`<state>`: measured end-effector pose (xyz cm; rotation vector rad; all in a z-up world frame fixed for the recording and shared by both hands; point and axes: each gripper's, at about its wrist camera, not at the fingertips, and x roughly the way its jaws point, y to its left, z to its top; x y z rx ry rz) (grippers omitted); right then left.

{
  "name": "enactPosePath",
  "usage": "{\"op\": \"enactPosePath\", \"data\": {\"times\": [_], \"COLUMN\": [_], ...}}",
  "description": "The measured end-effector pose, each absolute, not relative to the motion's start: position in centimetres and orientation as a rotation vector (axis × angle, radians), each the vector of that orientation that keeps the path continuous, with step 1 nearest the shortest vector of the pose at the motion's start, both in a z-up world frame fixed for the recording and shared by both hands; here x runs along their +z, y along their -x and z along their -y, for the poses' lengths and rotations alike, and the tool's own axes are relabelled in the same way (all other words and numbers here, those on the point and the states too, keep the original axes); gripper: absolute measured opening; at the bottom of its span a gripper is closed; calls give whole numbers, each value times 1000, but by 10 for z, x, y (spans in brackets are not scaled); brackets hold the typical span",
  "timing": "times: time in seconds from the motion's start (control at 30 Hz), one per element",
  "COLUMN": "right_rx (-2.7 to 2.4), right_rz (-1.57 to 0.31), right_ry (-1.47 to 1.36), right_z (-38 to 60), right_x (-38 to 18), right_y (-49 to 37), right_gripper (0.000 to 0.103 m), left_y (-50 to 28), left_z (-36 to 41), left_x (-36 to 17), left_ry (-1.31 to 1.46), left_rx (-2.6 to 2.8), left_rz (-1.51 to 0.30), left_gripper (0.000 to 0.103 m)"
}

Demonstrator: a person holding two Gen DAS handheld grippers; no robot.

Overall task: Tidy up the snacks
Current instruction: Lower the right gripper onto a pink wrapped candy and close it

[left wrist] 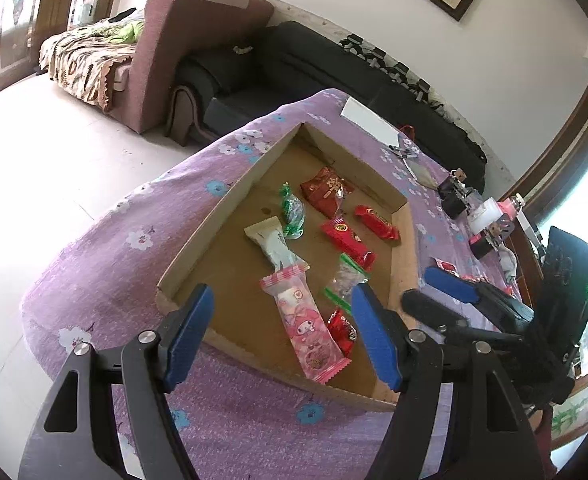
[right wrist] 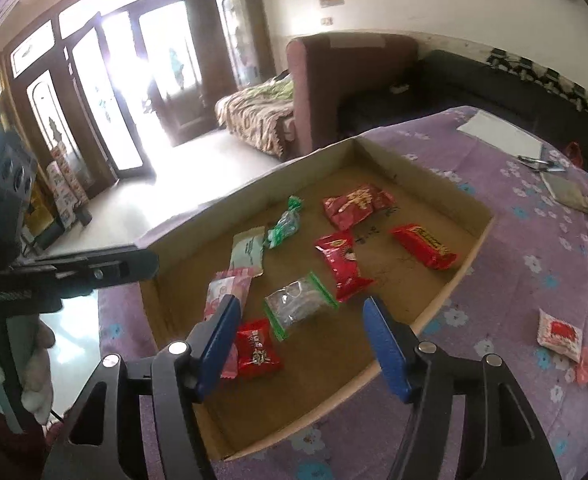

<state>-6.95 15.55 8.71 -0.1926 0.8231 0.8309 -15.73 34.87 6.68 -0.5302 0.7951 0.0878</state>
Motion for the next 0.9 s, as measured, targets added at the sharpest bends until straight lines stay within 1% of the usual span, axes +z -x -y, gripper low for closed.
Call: {"op": "enactPosePath", "data": {"times": [0.13,0.4,0.67,0.9], "right_rx": [783,579,306,200], "right_rz": [-816,-822,-916,-924], "right_ry": [135,72,-217,-304], "right_z": [-128,-36,90,108], "right_x": [92,88,64,54], "right_y": [72,67,18,-22], "right_gripper": [66,73,74,73], "left_y": [160,156,144,135], "left_z": [-344,-312,-255,-219], "left_x": [69,74,81,82], "left_ry": [538,486,372,324], "left_rx": [59,-19,-137,-205], "left_rz": [-799,-827,-849,-879], "left_gripper": [71,71,71,71]}}
